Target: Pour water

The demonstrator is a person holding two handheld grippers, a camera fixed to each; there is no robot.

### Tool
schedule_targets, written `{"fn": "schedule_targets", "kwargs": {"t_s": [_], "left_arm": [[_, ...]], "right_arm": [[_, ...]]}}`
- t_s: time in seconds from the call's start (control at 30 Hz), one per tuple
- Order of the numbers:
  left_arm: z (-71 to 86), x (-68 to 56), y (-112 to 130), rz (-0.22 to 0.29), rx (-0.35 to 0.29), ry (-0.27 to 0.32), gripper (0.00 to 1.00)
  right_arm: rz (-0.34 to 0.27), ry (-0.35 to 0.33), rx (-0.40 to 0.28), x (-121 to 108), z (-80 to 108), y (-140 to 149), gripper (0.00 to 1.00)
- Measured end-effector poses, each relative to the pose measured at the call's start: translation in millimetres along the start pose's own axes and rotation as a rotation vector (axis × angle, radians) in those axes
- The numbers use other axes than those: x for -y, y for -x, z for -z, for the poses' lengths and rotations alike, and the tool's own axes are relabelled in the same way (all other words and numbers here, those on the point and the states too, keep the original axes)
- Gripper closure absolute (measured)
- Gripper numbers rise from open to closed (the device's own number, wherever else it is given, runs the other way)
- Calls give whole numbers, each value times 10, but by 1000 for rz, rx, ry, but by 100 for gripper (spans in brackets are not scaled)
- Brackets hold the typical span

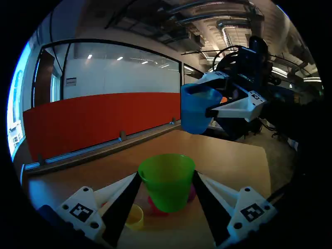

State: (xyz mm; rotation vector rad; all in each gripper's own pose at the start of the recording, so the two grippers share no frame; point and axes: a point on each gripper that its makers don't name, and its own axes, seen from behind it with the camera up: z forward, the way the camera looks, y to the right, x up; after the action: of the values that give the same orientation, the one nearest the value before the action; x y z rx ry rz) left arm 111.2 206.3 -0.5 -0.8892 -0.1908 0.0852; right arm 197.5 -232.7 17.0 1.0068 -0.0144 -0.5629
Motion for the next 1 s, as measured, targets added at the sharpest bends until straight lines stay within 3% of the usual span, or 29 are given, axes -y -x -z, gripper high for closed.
{"fn": "schedule_targets", "kwargs": {"t_s": [1.0], "left_arm": [[38, -6, 135, -8, 4, 13, 13]], "right_arm": [[142, -30, 10, -57, -231, -153, 9]]}}
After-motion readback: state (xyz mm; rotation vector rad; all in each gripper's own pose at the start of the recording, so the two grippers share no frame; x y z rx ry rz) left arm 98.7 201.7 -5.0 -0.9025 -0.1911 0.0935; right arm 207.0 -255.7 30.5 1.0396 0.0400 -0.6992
